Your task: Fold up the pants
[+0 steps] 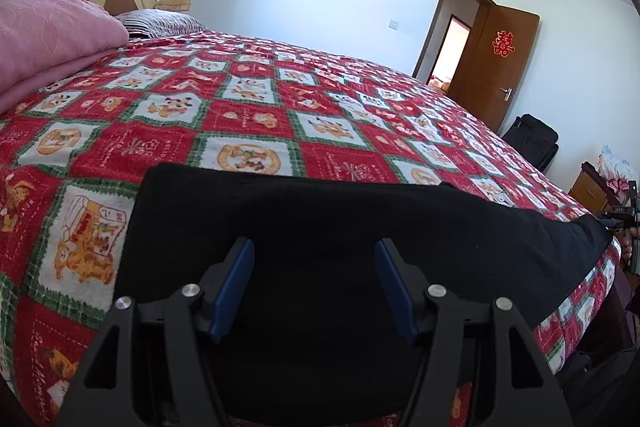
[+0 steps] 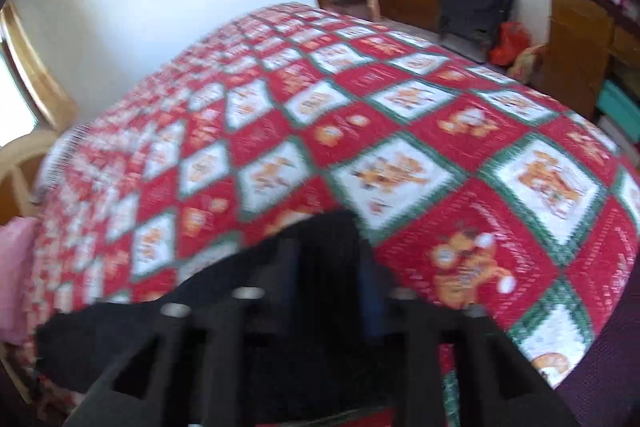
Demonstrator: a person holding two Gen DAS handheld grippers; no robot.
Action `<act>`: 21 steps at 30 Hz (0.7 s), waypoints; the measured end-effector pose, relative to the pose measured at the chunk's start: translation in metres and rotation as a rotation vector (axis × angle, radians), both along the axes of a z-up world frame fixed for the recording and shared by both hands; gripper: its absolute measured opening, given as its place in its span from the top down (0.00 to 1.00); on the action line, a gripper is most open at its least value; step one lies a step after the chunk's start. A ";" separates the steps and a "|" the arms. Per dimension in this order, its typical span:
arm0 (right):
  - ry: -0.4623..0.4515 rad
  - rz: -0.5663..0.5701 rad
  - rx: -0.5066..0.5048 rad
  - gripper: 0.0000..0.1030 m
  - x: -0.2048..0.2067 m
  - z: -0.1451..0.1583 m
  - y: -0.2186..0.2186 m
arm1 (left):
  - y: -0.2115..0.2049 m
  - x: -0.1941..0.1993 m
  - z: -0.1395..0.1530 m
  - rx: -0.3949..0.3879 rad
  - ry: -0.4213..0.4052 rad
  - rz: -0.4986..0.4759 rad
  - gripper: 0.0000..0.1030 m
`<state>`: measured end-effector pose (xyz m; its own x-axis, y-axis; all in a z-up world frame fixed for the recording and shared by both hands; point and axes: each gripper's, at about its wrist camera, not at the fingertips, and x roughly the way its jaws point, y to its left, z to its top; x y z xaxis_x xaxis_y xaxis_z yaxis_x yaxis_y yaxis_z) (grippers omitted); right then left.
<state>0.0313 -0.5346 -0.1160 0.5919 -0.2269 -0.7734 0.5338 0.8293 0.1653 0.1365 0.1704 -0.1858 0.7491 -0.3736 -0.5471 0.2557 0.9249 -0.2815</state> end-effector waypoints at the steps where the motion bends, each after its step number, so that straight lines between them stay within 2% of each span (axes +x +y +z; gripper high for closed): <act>1: -0.001 -0.029 -0.039 0.52 -0.008 -0.001 -0.004 | 0.001 -0.001 0.000 -0.003 -0.001 -0.003 0.36; 2: -0.013 -0.045 -0.041 0.52 -0.016 0.001 -0.007 | 0.002 -0.001 0.000 -0.006 -0.003 -0.004 0.36; 5: -0.104 -0.108 0.059 0.52 -0.053 0.012 -0.023 | 0.002 -0.001 -0.001 -0.015 -0.009 0.000 0.36; 7: -0.121 -0.124 0.090 0.52 -0.072 0.017 -0.026 | 0.001 -0.001 -0.002 -0.007 -0.013 0.005 0.36; 8: -0.118 -0.124 0.095 0.52 -0.079 0.017 -0.025 | 0.001 -0.001 -0.002 -0.005 -0.012 0.005 0.36; 10: -0.070 -0.103 0.082 0.63 -0.090 0.014 -0.017 | 0.002 -0.001 -0.001 -0.011 -0.009 0.005 0.36; 11: -0.050 -0.100 0.066 0.63 -0.093 0.011 -0.012 | 0.001 -0.001 -0.002 -0.015 -0.010 0.004 0.36; 14: -0.026 -0.061 0.084 0.63 -0.098 0.001 -0.004 | 0.000 0.000 -0.002 -0.013 -0.011 0.006 0.36; 17: -0.095 -0.072 0.184 0.62 -0.103 -0.002 -0.011 | 0.002 0.000 -0.003 -0.016 -0.011 0.006 0.36; 19: -0.146 -0.071 0.275 0.52 -0.101 -0.005 -0.017 | 0.001 -0.001 -0.003 -0.018 -0.014 0.006 0.36; 21: -0.142 -0.079 0.299 0.52 -0.096 -0.010 -0.018 | 0.001 -0.001 -0.003 -0.015 -0.018 0.007 0.36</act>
<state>-0.0646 -0.5522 -0.1259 0.6880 -0.0521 -0.7239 0.5488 0.6900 0.4719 0.1357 0.1713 -0.1889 0.7613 -0.3764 -0.5280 0.2542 0.9223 -0.2910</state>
